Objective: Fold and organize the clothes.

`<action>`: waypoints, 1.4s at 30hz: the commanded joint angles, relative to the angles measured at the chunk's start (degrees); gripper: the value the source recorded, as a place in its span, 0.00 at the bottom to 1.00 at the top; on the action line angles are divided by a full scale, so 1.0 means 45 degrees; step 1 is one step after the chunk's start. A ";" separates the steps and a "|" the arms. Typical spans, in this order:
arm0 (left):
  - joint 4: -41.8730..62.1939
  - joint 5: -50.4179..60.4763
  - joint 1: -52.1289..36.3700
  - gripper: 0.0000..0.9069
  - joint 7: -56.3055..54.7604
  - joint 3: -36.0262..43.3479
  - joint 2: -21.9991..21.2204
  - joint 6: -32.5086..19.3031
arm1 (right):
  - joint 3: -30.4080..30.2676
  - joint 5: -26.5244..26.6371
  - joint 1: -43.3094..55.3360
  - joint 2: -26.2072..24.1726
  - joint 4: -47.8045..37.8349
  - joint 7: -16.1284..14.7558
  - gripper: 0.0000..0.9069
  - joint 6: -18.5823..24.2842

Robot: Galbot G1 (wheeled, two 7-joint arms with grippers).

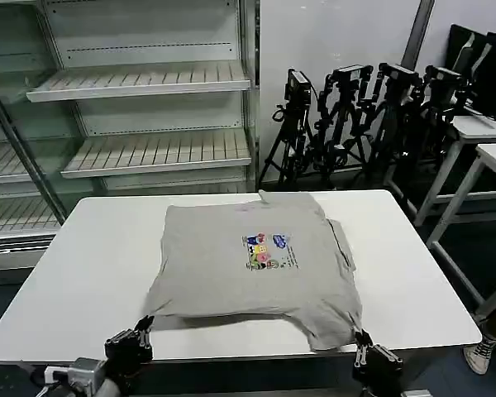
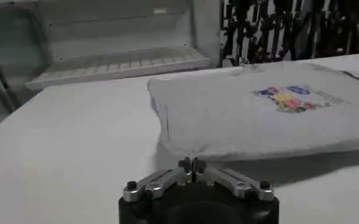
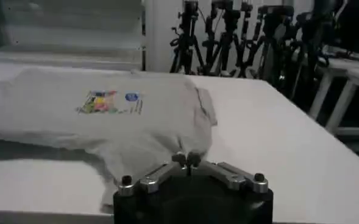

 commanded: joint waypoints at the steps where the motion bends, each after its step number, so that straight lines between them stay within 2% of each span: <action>1: -0.0988 -0.0011 0.0832 0.02 -0.0074 -0.0927 0.0117 -0.0078 | 0.0519 0.0628 0.0291 -0.0193 0.0757 0.0361 0.00 0.1016; 4: -0.0649 0.0016 -0.0063 0.02 -0.0034 -0.0758 0.0449 -0.0316 | 0.0366 0.0753 0.1247 -0.0274 0.0470 0.0385 0.00 0.1134; 8: 0.0208 0.0218 -0.1603 0.02 0.0239 -0.0246 0.1116 -0.0356 | 0.0252 0.1176 0.3103 -0.0652 -0.0305 0.0535 0.00 0.0843; 10: 0.0862 0.0188 -0.2385 0.02 0.0436 0.0085 0.1573 -0.0303 | 0.0206 0.1893 0.4110 -0.0973 -0.0870 0.0699 0.00 0.0475; 19: 0.3304 0.0043 -0.5074 0.02 0.0668 0.1664 0.2823 -0.0194 | -0.0387 0.3277 0.7503 -0.2250 -0.3379 0.0911 0.00 -0.0415; 30: 0.5441 0.0008 -0.7699 0.02 0.0614 0.3424 0.2972 0.0000 | -0.1710 0.4009 1.0079 -0.2960 -0.5932 0.0751 0.00 -0.1613; 42: 0.6348 0.0194 -0.8531 0.02 0.0142 0.4039 0.2650 -0.0154 | -0.2981 0.3535 1.1576 -0.2364 -0.7876 0.0503 0.00 -0.1926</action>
